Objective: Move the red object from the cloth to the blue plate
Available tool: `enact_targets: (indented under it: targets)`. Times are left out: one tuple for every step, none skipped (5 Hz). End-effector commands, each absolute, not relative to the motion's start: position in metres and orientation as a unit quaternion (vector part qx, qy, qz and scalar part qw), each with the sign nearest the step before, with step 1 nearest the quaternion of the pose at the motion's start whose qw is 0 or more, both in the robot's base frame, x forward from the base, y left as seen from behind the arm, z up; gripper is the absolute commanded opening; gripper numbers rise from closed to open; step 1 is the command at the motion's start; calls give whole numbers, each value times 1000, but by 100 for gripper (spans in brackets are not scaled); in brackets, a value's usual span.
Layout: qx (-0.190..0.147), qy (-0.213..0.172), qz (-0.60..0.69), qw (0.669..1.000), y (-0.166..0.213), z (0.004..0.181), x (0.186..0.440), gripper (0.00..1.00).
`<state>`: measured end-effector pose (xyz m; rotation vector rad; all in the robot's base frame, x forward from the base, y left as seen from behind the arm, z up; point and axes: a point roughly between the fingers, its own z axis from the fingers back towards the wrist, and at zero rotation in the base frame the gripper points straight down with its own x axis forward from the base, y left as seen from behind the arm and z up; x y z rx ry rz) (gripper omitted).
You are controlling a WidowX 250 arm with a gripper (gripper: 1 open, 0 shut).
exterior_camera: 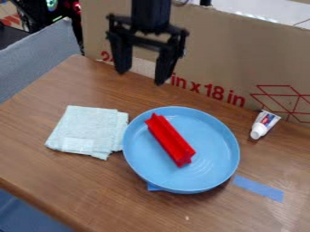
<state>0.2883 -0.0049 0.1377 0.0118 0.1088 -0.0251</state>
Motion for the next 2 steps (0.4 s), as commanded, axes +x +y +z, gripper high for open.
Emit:
enact_targets:
  targets:
    - [3,18,-17,1000,-15,150,282,100]
    - [-4,27,-15,1000,-23,143,280,100]
